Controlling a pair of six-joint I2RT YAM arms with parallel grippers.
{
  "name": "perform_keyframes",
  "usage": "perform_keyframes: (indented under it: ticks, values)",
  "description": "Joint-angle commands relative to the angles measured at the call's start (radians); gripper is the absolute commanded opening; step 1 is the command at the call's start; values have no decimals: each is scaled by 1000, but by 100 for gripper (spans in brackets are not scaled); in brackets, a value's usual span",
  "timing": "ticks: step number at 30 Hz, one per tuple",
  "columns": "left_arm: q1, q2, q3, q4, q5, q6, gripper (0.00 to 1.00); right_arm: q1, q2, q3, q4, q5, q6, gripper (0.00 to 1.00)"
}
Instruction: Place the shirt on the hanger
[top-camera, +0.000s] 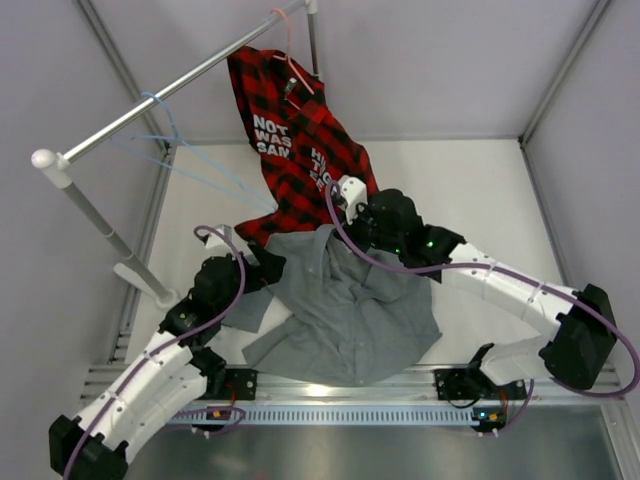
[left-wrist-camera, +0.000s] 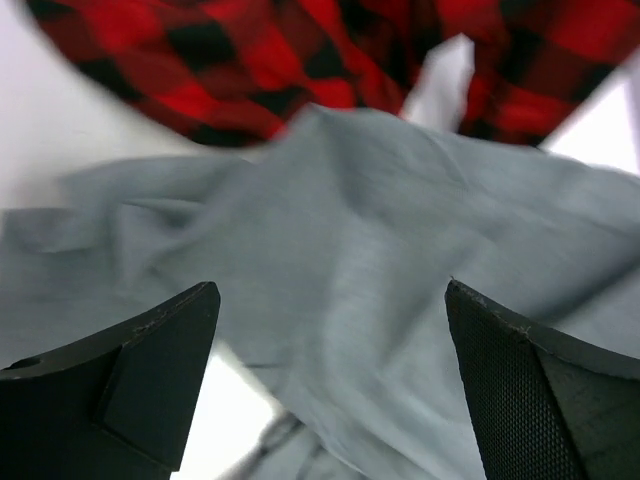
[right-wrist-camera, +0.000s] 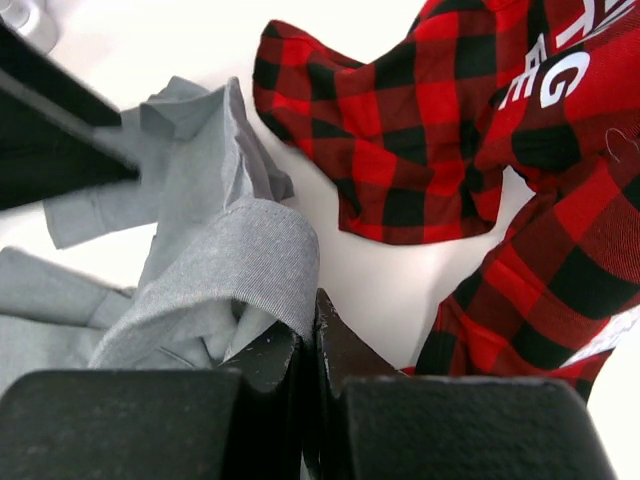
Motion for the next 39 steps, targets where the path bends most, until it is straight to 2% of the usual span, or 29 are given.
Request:
perform_keyframes:
  ticks: [1, 2, 7, 10, 12, 16, 18, 21, 24, 28, 29, 34, 36, 37, 38, 39]
  values:
    - [-2, 15, 20, 153, 296, -49, 98, 44, 26, 80, 13, 67, 35, 0]
    - [-9, 13, 20, 176, 337, -50, 94, 49, 35, 89, 3, 72, 30, 0]
    - [-94, -46, 12, 276, 312, -10, 92, 58, 107, 119, -5, 125, 19, 2]
    - [-153, -40, 10, 305, 246, 38, 89, 67, 144, 144, -10, 141, 35, 1]
    - [-201, -4, 33, 301, 146, 84, 88, 86, 157, 162, -8, 152, 39, 0]
    - [-261, 98, 64, 296, 88, 150, 86, 117, 188, 204, -20, 226, 42, 0]
    - [-302, 115, 67, 292, -2, 165, 83, 123, 197, 224, -34, 245, 47, 0]
    - [-328, 136, 57, 284, -61, 196, 77, 127, 194, 225, -33, 250, 59, 0]
    - [-335, 171, 46, 289, -109, 200, 68, 141, 193, 228, -37, 244, 59, 0]
    - [-342, 196, 43, 302, -110, 217, 27, 149, 190, 227, -37, 207, 91, 0]
    - [-342, 194, 41, 305, -103, 219, 0, 149, 190, 227, -34, 204, 91, 0]
    - [-342, 135, 9, 345, -66, 253, 0, 149, 184, 225, -28, 150, 108, 0]
    - [-342, 118, -12, 361, -29, 269, 0, 149, 179, 227, -26, 124, 116, 8]
    - [-342, 101, -19, 368, -15, 274, 0, 149, 178, 230, -25, 101, 122, 18]
    - [-342, 92, -32, 382, -3, 277, 0, 149, 173, 238, -28, 99, 130, 48]
    - [-342, 84, -42, 391, 18, 277, 0, 149, 170, 242, -30, 99, 145, 62]
